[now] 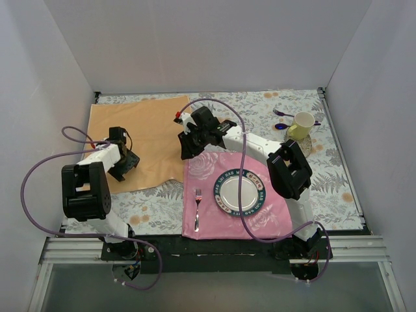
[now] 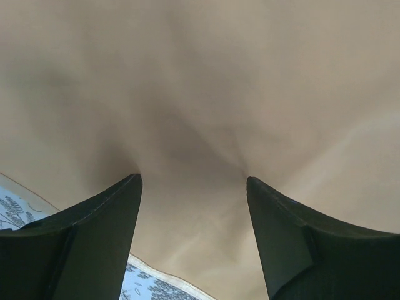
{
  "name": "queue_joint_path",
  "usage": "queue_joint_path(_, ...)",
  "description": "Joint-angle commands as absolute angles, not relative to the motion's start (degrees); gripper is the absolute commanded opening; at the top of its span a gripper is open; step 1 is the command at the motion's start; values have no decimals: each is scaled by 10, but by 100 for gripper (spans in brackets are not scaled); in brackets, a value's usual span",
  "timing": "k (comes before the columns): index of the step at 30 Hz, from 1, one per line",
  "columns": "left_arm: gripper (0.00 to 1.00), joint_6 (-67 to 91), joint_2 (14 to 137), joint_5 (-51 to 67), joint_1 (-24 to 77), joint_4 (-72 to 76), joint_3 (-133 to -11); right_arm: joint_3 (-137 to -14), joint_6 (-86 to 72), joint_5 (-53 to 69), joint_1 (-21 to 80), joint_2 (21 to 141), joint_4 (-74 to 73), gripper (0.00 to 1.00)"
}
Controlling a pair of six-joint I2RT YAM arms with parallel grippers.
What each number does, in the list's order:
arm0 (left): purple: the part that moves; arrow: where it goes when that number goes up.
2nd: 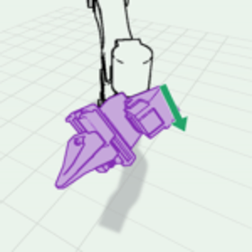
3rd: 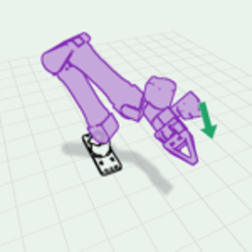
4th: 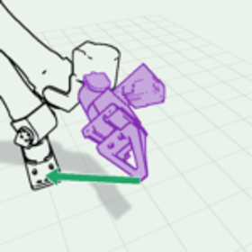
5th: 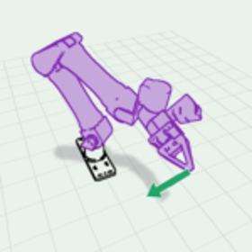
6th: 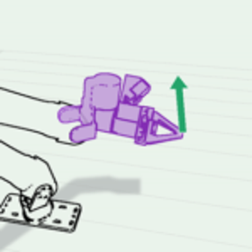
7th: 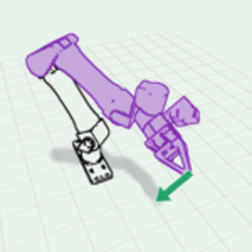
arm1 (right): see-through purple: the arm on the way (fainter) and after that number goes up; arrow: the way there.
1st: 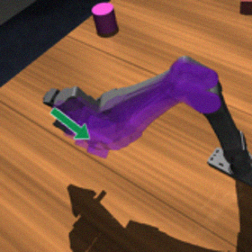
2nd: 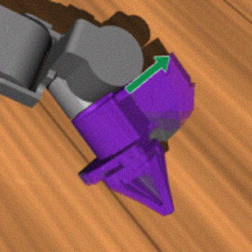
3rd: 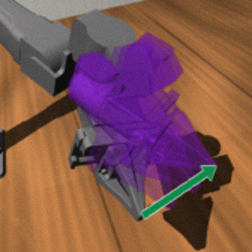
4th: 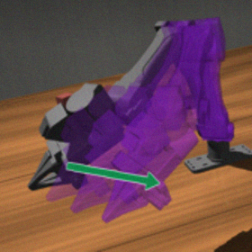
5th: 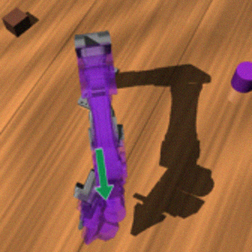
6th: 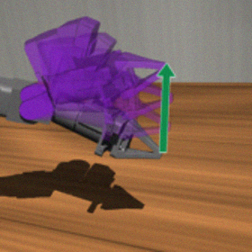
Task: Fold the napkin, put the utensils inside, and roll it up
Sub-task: Flatten the napkin out, then fold the napkin
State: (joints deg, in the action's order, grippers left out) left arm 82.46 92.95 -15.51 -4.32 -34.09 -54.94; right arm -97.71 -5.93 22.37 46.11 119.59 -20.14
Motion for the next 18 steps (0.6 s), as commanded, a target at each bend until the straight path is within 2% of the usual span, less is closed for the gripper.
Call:
queue_joint_path(1,67,845,924,-163,-90,-341,-511,-991,-48,215,465,1168,-214,33)
queue_joint_path(7,71,810,911,-205,-155,-333,-486,-991,-48,220,463,1169,-214,33)
queue_joint_path(11,82,777,896,-169,-158,-327,-511,-990,-47,220,462,1161,-211,33)
queue_joint_path(14,84,738,879,-170,-114,-330,-538,-979,-46,219,461,1151,-208,34)
queue_joint_path(18,81,677,841,-159,22,-339,-571,-955,-40,213,454,1129,-206,34)
